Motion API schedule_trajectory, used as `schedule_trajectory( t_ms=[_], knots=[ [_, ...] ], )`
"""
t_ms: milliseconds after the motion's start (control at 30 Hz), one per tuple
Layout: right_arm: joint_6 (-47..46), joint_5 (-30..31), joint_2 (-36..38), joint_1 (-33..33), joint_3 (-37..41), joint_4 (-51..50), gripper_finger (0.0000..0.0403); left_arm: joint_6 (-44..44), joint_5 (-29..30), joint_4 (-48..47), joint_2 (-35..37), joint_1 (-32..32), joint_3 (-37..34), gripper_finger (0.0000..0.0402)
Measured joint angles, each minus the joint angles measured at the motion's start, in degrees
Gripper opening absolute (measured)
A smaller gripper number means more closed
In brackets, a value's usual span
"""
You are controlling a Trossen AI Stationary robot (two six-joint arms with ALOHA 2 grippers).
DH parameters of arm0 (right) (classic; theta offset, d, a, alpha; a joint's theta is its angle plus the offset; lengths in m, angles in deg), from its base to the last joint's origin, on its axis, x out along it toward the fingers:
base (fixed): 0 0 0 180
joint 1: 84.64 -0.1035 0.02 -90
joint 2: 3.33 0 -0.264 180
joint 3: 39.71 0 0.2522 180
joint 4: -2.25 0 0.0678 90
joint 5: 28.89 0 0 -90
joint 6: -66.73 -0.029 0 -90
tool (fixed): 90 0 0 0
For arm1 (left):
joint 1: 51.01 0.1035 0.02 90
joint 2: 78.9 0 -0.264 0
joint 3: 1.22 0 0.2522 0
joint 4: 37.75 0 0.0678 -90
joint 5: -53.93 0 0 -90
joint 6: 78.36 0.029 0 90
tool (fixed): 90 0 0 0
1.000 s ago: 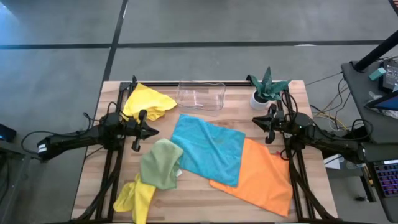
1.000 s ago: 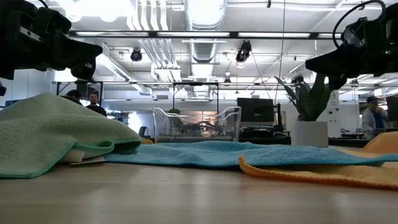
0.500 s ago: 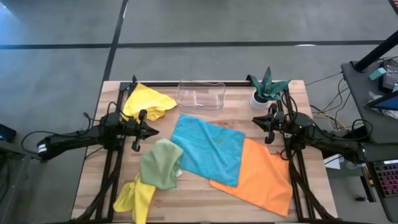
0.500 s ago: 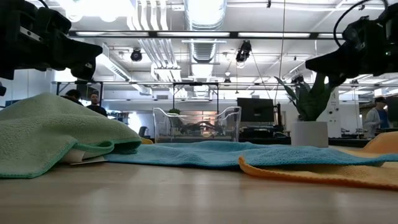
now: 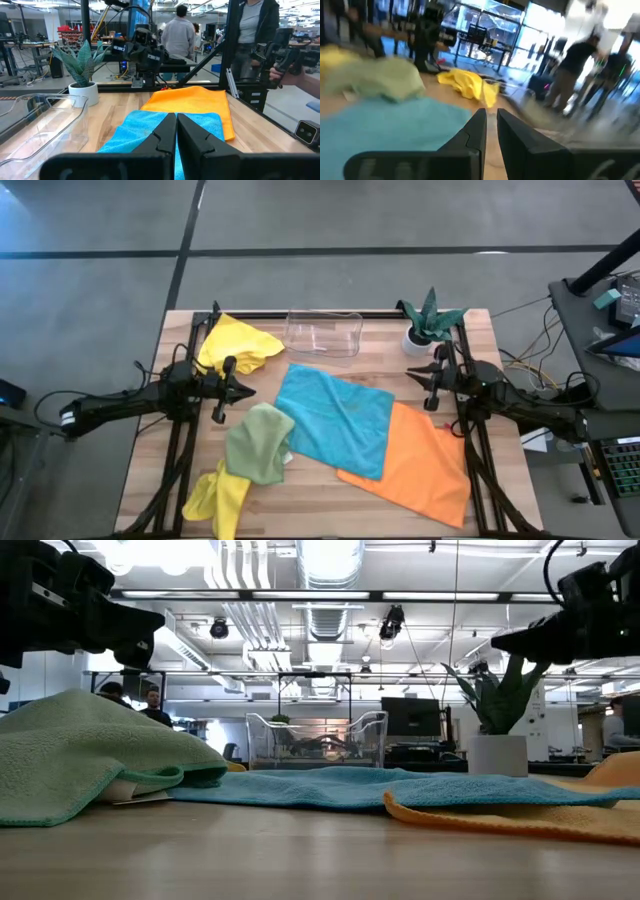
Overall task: Fold microfiber towels
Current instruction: Fold the green towel
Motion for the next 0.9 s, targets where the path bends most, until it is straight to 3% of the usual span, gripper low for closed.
schedule_trajectory(
  t_ms=[100, 300, 900],
  knots=[
    [-9.5, 0.0, 0.0, 0.0, 0.0, 2.9, 0.0038, 0.0, 0.0, 0.0, 0.0, 0.0, 0.0, 0.0000],
    [-15.5, 0.0, 0.0, 0.0, 0.0, 5.9, 0.0038, 0.0, 0.0, 0.0, 0.0, 0.0, 0.0, 0.0000],
    [-15.5, 0.1, 0.0, 0.0, 0.0, 5.9, 0.0038, 0.0, 0.0, 0.0, 0.0, 0.0, 0.0, 0.0000]
  ],
)
